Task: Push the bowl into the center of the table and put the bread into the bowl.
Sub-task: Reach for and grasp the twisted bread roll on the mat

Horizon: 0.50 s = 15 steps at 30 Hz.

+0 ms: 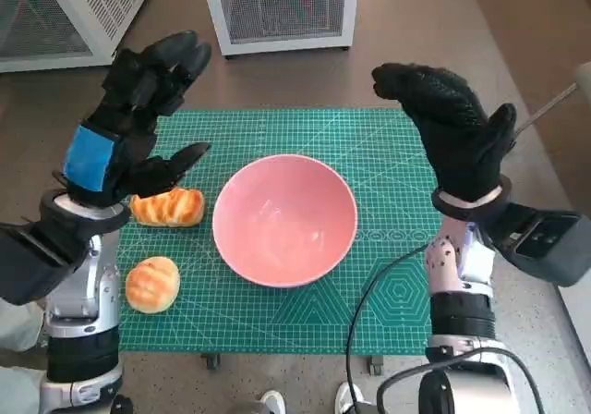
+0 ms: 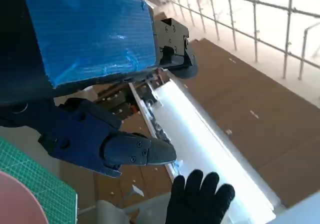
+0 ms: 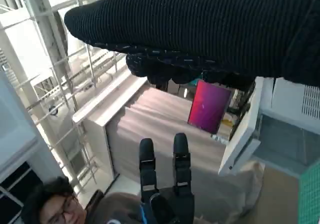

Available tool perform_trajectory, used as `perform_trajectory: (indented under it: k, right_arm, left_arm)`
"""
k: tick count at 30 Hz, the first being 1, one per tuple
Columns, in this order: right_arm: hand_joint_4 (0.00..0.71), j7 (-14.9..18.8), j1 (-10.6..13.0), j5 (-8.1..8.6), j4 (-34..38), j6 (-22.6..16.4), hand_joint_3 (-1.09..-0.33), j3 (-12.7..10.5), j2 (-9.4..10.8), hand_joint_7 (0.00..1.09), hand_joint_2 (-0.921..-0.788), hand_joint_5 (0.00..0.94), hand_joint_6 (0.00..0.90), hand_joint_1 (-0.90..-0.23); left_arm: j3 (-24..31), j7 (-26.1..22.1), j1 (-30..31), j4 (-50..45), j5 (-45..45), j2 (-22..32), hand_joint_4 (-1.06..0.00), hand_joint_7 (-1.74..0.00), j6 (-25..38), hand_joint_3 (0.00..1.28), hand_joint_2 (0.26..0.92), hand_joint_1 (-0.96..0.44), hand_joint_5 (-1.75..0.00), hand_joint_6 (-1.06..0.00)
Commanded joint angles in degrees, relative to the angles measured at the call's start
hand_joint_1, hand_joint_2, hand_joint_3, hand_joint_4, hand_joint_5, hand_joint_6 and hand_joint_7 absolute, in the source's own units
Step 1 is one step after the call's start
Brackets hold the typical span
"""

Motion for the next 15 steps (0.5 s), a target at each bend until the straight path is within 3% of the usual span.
perform_trajectory:
  k: [1,3,4,7,11,15]
  right_arm:
    - [0.260,-0.7,1.9,-0.52,0.2,-0.4,-0.576,0.3,-0.2,0.01,-0.921,0.000,0.362,-0.578]
    - [0.259,-0.9,1.9,-0.58,0.3,-0.5,-0.576,0.3,-0.3,0.01,-0.921,0.000,0.361,-0.577]
    - [0.259,-0.9,1.9,-0.62,0.4,-0.5,-0.575,0.3,-0.3,0.01,-0.921,0.000,0.361,-0.575]
    - [0.258,-1.0,1.8,-0.63,0.7,-0.8,-0.574,0.3,-0.5,0.01,-0.921,0.000,0.361,-0.573]
    - [0.258,-1.0,1.7,-0.57,0.9,-1.0,-0.574,0.3,-0.6,0.01,-0.921,0.000,0.360,-0.571]
    - [0.258,-0.9,1.6,-0.39,1.2,-0.9,-0.573,0.3,-0.5,0.01,-0.921,0.000,0.360,-0.569]
  left_arm:
    - [0.6,-0.8,0.3,-2.5,6.7,7.0,-0.30,-0.50,-0.2,0.23,0.921,-0.46,0.00,-0.12]
    - [0.5,-3.0,1.5,-6.3,13.3,13.6,-0.27,-0.48,4.8,0.18,0.914,-0.46,0.00,-0.09]
    - [0.3,-4.0,2.1,-8.2,16.3,16.5,-0.19,-0.42,7.5,0.13,0.880,-0.46,0.00,-0.06]
    - [-1.7,-11.1,2.8,-15.0,21.8,24.5,-0.07,-0.28,21.9,0.05,0.802,-0.39,0.00,-0.02]
    - [-5.3,-18.2,1.5,-18.7,24.5,29.8,-0.01,-0.14,35.7,0.02,0.737,-0.12,0.00,0.00]
    - [-8.3,-20.4,1.3,-18.5,27.3,31.5,0.00,-0.11,40.5,0.02,0.732,0.02,0.00,-0.01]
